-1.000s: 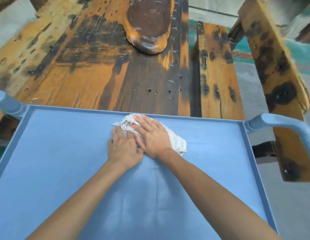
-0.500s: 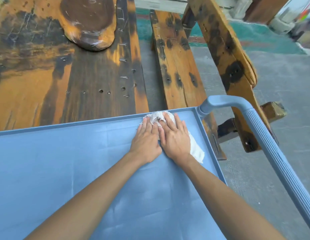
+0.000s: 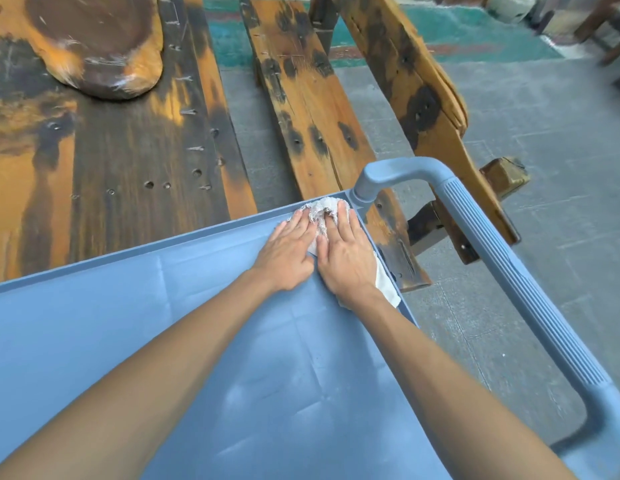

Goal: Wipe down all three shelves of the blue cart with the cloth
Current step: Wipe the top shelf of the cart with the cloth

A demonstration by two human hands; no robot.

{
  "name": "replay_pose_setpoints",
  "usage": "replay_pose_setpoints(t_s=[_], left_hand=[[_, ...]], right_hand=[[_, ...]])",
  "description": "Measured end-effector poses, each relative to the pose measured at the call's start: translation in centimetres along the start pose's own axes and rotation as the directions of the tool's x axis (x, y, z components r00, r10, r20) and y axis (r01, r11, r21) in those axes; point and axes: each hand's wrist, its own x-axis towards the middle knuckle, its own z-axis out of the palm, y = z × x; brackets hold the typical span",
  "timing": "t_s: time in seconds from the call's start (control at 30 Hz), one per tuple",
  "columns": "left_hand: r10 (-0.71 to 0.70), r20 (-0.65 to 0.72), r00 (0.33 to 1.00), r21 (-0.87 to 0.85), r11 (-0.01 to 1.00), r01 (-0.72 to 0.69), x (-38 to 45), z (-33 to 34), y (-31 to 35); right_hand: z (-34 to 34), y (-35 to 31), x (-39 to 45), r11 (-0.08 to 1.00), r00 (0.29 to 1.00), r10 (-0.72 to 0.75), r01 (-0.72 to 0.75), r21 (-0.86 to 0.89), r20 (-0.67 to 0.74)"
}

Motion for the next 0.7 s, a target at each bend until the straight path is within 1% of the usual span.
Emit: replay_pose_setpoints(t_s=[0.2, 0.33, 0.5, 0.7], left_hand=[[0.046, 0.038, 0.998, 0.043, 0.998, -0.047, -1.5, 1.0, 0.7], [0.08, 0.046, 0.996, 0.051, 0.995, -0.082, -3.1, 2.4, 2.0], [0.123, 0.067, 0.99, 0.079, 0.989, -0.128, -6.0, 3.4, 2.5], [0.124, 0.098, 0.987, 0.093, 0.987, -0.133, -9.7, 3.3, 1.4]], right_hand=[[1.1, 0.3, -4.2, 0.99, 0.988, 0.138, -0.137, 0.019, -0.071], [1.3, 1.0, -7.2, 0.986, 0.982, 0.168, -0.167, 0.021, -0.087], [1.3, 1.0, -10.9, 0.972, 0.969, 0.233, -0.233, 0.011, -0.077], [1.9, -2.4, -13.7, 0.934, 0.933, 0.356, -0.356, 0.003, -0.06]])
